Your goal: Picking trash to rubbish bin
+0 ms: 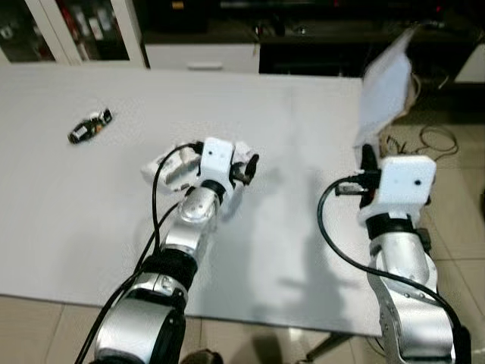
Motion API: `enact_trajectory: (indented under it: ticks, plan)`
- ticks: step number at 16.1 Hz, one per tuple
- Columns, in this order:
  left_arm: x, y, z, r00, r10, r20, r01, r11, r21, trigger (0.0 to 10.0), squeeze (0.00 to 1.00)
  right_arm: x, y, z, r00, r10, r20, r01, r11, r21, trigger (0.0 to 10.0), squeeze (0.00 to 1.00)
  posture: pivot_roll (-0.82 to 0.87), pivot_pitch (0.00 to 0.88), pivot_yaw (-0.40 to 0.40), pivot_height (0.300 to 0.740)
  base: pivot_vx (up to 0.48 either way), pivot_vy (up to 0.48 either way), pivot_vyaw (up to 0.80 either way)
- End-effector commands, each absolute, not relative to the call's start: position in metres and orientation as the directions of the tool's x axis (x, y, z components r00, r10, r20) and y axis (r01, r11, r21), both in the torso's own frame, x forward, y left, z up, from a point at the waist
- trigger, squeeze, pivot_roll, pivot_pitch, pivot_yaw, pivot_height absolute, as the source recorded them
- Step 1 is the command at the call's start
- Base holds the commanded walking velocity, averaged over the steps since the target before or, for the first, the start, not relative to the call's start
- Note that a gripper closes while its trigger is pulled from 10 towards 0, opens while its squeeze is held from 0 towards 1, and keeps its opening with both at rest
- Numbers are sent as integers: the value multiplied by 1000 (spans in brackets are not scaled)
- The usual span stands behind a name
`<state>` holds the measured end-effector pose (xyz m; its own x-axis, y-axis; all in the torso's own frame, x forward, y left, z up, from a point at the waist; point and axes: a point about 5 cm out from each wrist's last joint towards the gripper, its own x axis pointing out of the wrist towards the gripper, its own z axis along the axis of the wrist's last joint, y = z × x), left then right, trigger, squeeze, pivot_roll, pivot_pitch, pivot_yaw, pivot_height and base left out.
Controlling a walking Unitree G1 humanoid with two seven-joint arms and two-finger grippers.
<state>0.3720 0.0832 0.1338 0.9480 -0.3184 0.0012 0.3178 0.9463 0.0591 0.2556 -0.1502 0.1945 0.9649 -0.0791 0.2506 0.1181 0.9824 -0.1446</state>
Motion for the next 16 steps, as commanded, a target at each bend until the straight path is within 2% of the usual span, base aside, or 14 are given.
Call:
enact_trajectory:
  ticks: [1, 7, 16]
  plan:
    - [376, 90, 138, 959, -283, -1, 282, 955, 91, 10000, 0, 253, -149, 197, 963, -77, 259, 117, 982, -145, 10000, 0, 28, 115, 16, 740, 0, 0, 0]
    - [393, 120, 152, 986, -168, -16, 168, 969, 180, 10000, 0, 246, -150, 194, 964, -100, 245, 135, 982, -132, 10000, 0, 13, 141, 28, 740, 0, 0, 0]
    - [402, 142, 163, 998, -57, -17, 60, 960, 272, 10000, 0, 231, -149, 185, 971, -130, 198, 154, 982, -113, 10000, 0, 1, 215, 37, 740, 0, 0, 0]
